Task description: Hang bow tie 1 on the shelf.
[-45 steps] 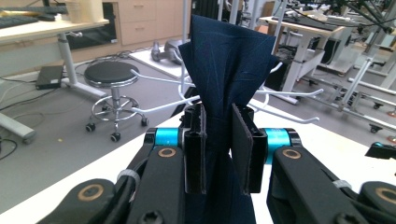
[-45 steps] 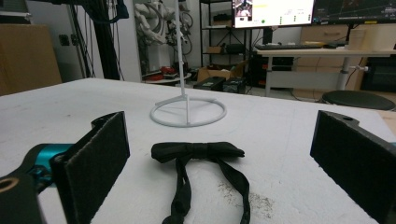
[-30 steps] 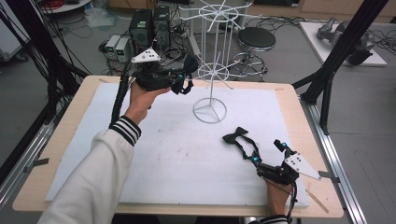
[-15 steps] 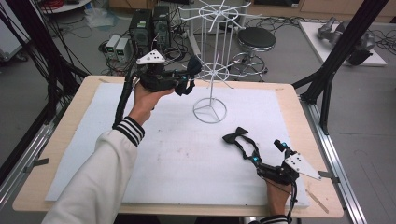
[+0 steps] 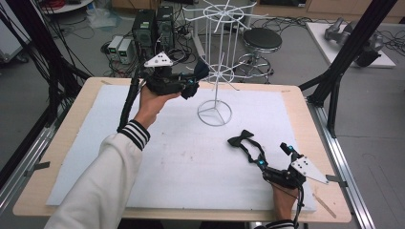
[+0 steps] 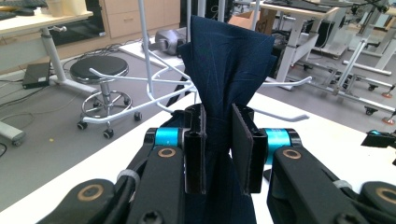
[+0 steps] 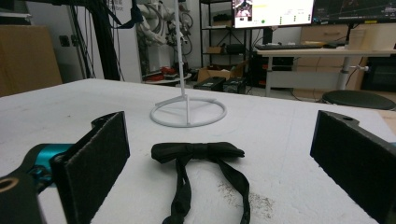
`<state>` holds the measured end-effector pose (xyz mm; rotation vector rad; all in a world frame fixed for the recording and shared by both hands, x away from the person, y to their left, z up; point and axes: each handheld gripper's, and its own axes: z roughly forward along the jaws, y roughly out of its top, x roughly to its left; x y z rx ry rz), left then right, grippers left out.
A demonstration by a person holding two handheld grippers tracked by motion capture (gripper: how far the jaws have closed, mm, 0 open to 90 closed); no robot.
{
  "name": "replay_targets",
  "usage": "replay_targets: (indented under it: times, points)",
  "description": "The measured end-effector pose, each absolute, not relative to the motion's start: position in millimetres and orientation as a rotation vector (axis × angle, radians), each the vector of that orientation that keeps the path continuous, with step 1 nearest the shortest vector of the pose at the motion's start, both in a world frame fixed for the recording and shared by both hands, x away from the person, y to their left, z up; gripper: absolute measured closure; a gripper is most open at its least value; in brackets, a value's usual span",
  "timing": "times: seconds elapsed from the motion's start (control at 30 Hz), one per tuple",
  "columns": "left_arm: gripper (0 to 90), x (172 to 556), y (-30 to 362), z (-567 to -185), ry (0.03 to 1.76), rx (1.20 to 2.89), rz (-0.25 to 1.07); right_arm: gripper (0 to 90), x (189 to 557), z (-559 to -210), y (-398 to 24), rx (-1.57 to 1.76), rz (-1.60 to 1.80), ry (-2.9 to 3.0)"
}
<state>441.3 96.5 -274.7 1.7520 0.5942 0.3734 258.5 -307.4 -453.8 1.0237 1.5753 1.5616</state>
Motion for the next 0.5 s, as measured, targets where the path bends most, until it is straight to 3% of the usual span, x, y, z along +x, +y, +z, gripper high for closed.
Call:
replay_targets:
  times: [0.33, 0.5]
  points:
    - [73.7, 439.7, 96.1, -274.0, 0.588, 1.764, 0.379, 3.8, 258.4, -453.8, -307.4, 1.025, 1.563, 1.575]
    - [68.3, 438.9, 96.2, -273.1, 0.595, 1.755, 0.376, 3.8, 258.5, -453.8, -307.4, 1.024, 1.561, 1.576]
